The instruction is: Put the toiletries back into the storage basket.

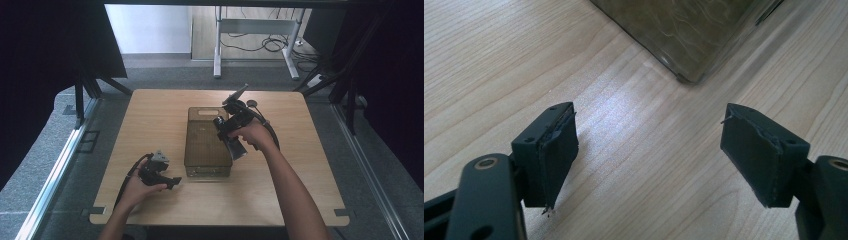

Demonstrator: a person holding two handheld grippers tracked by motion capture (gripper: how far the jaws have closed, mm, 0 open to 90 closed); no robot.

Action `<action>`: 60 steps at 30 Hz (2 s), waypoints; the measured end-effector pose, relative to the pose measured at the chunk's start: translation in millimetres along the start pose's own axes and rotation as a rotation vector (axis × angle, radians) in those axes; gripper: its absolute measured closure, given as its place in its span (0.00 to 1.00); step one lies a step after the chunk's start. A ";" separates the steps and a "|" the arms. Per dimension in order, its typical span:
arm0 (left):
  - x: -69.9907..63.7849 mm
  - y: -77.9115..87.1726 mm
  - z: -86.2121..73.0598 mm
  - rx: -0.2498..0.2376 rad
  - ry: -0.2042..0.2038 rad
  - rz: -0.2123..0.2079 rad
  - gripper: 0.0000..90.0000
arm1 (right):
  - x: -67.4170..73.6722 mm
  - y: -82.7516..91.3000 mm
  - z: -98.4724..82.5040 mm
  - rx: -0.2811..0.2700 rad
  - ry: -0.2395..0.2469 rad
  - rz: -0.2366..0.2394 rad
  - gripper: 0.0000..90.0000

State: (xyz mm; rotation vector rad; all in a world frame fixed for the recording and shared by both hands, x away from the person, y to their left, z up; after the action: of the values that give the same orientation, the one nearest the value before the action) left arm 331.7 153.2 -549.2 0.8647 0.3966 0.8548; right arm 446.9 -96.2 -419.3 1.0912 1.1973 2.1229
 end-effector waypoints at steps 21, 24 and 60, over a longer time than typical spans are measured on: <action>-2.4 -1.7 0.7 0.003 -0.020 -0.006 0.26 | 12.5 -31.6 23.1 0.010 -0.010 0.052 0.51; -3.8 -2.3 0.8 0.005 -0.022 -0.008 0.26 | 12.3 -36.1 24.7 0.017 -0.015 0.044 0.51; -1.9 -0.6 1.1 -0.004 -0.014 -0.014 0.26 | 13.6 -90.9 40.3 0.024 -0.109 0.075 0.51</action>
State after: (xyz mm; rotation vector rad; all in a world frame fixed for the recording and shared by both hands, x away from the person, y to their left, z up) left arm 331.5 150.9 -549.0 0.8632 0.3879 0.8359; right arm 473.4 -20.4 -479.6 1.2638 1.1507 2.0791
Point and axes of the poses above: each handheld gripper's, and its own axes: y roughly backward along the jaws, z roughly out of its top, x roughly to its left, the point moved 4 cm from there along -y, roughly forward along the jaws, and after that the axes turned 11 degrees about z, right-handed, at the moved point
